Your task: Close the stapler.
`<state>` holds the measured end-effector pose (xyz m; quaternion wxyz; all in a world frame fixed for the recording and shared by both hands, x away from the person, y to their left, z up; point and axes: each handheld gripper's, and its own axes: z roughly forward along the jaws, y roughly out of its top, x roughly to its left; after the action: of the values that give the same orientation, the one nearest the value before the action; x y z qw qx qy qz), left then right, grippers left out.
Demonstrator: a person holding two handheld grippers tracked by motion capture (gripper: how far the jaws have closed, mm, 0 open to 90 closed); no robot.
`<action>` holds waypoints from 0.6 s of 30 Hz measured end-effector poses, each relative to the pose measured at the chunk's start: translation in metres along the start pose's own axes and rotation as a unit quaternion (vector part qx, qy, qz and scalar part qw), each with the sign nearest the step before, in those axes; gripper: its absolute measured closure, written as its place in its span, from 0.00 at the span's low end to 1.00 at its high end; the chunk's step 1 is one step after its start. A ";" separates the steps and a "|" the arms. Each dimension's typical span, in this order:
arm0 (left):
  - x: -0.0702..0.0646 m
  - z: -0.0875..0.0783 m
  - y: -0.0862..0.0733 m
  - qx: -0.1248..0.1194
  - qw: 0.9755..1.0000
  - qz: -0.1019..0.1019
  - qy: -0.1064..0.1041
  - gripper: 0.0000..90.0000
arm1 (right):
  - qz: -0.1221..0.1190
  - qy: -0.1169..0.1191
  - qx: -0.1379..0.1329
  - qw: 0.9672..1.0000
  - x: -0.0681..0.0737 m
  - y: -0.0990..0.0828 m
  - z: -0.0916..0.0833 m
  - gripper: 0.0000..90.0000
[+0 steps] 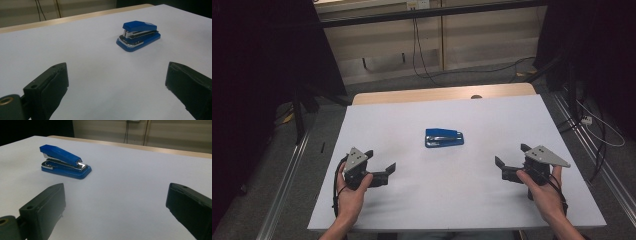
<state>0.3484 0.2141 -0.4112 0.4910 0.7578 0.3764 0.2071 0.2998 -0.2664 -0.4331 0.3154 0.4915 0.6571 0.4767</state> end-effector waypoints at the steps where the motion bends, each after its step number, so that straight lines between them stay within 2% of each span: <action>1: 0.000 -0.002 -0.001 -0.002 1.000 -0.004 0.003 0.05 | 0.003 -0.002 -0.002 1.000 -0.001 -0.001 -0.002 0.03; 6: 0.001 -0.012 -0.009 -0.009 0.999 -0.008 0.030 0.05 | 0.001 -0.012 -0.004 1.000 -0.004 -0.003 -0.010 0.02; 7: 0.001 -0.014 -0.010 -0.007 0.999 -0.004 0.033 0.05 | 0.001 -0.014 -0.004 1.000 -0.004 -0.004 -0.012 0.02; 9: 0.000 -0.015 -0.012 -0.001 1.000 -0.003 0.029 0.05 | 0.001 -0.017 -0.008 1.000 -0.004 -0.006 -0.015 0.02; 18: -0.005 -0.030 -0.023 -0.007 1.000 -0.005 0.023 0.05 | 0.002 -0.017 -0.016 1.000 0.000 -0.008 -0.026 0.02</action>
<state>0.3163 0.2330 -0.4182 0.4891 0.7472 0.3899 0.2244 0.2736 -0.2756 -0.4318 0.3333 0.4960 0.6429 0.4792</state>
